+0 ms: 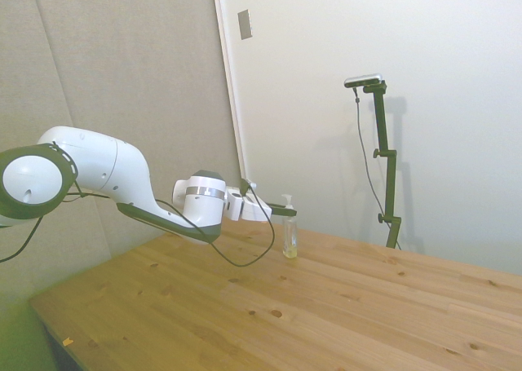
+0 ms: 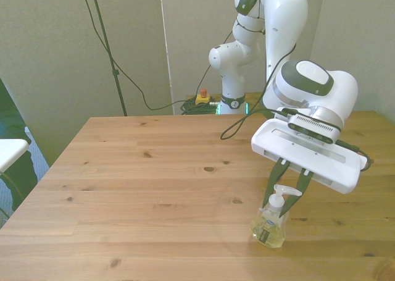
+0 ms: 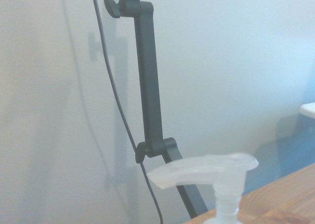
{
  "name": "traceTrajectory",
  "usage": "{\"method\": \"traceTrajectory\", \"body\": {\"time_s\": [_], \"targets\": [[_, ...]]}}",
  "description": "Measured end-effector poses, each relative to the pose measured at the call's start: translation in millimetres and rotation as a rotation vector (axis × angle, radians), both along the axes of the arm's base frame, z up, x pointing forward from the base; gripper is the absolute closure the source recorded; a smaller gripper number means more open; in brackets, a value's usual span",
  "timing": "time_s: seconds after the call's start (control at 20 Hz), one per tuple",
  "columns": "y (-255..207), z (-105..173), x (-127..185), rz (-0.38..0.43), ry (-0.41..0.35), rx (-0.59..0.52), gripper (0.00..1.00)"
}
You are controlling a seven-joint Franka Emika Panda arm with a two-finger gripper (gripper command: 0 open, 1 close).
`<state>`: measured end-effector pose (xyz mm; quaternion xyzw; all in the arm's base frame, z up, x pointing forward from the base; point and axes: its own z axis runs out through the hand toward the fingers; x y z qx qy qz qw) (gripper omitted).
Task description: Stand the sanitizer
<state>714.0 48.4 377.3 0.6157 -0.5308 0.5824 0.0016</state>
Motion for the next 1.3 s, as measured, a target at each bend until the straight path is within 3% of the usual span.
{"method": "traceTrajectory", "body": {"time_s": [0.05, 0.1, 1.05, 1.3], "targets": [[0, -1, 1, -0.001, 0.0, -0.002, 1.0], [-1, -1, 2, -0.001, -0.001, -0.001, 0.0], [5, -4, -16, 0.021, 0.029, 0.052, 0.0], [5, -2, -43, 0.068, 0.089, 0.156, 0.0]]}}
